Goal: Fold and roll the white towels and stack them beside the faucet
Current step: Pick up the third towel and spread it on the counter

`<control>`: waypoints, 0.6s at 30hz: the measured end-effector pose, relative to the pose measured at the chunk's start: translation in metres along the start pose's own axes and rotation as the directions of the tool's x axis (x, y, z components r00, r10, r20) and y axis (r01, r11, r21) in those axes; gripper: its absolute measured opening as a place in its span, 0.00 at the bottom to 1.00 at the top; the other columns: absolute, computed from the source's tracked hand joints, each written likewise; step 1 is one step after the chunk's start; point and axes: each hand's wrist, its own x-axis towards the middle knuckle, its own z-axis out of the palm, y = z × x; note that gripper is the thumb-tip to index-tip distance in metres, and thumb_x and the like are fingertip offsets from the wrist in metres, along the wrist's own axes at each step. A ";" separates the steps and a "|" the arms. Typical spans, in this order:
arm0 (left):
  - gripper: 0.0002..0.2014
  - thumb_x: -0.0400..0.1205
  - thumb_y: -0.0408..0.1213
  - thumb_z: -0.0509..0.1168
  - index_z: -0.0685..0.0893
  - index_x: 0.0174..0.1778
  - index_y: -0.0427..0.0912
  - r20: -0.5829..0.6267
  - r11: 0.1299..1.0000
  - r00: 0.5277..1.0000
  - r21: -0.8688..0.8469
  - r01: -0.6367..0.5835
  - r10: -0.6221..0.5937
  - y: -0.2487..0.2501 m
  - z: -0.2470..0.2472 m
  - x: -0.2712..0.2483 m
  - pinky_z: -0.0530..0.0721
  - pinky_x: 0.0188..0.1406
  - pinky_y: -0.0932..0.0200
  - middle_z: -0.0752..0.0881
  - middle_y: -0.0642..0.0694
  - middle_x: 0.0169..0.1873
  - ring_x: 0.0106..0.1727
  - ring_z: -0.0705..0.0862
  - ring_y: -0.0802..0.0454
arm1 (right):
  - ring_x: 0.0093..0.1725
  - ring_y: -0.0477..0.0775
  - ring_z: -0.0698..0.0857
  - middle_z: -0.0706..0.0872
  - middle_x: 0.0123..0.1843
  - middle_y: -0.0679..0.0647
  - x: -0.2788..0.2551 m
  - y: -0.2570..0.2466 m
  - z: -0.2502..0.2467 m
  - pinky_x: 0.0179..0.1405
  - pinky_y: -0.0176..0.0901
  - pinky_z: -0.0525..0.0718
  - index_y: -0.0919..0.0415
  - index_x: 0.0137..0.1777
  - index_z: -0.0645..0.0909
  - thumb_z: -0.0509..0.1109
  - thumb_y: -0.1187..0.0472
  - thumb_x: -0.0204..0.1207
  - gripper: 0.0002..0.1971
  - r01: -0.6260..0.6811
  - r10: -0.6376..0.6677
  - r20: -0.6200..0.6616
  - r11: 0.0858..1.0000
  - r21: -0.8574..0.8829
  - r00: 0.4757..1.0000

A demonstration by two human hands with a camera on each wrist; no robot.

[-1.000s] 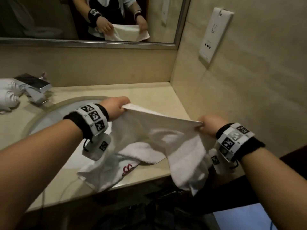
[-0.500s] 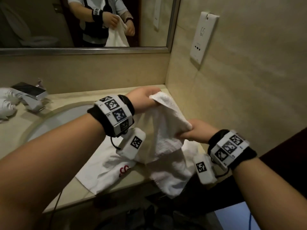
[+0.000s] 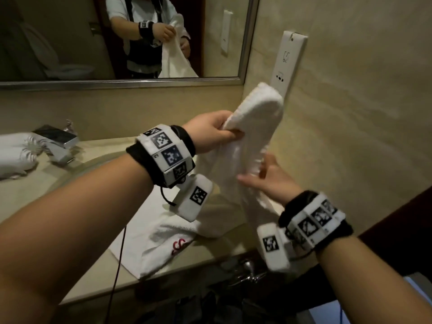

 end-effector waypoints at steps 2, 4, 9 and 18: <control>0.08 0.77 0.38 0.67 0.80 0.51 0.49 -0.013 0.996 1.000 -0.088 0.023 -0.024 -0.002 -0.003 0.000 0.79 0.66 0.41 0.85 0.42 0.51 0.56 0.83 0.43 | 0.51 0.50 0.81 0.83 0.57 0.56 -0.002 0.030 0.010 0.45 0.36 0.74 0.58 0.65 0.71 0.73 0.62 0.69 0.25 -0.084 0.104 0.049 0.947 -0.308 0.993; 0.07 0.79 0.36 0.66 0.81 0.52 0.48 -0.061 0.987 0.997 -0.152 0.047 -0.057 -0.007 -0.009 -0.001 0.77 0.67 0.38 0.86 0.39 0.53 0.59 0.83 0.39 | 0.47 0.52 0.80 0.86 0.55 0.59 -0.003 0.055 0.010 0.43 0.37 0.72 0.60 0.56 0.78 0.68 0.61 0.72 0.13 -0.169 0.215 0.039 0.854 -0.493 0.976; 0.08 0.80 0.29 0.62 0.80 0.52 0.43 -0.200 0.881 0.958 -0.464 0.093 -0.206 -0.032 -0.035 -0.006 0.80 0.64 0.43 0.84 0.45 0.43 0.48 0.83 0.46 | 0.40 0.56 0.81 0.84 0.39 0.56 -0.002 0.087 0.002 0.37 0.40 0.75 0.61 0.38 0.79 0.67 0.60 0.72 0.05 -0.185 0.341 0.152 0.775 -0.605 0.928; 0.03 0.80 0.33 0.62 0.81 0.47 0.43 -0.271 0.855 0.916 -0.503 0.126 -0.294 -0.072 -0.071 -0.006 0.85 0.48 0.55 0.85 0.44 0.44 0.44 0.84 0.49 | 0.43 0.64 0.84 0.84 0.49 0.71 0.048 0.028 -0.015 0.42 0.51 0.78 0.66 0.58 0.70 0.51 0.63 0.83 0.10 -0.290 0.207 -0.264 0.899 -0.329 0.942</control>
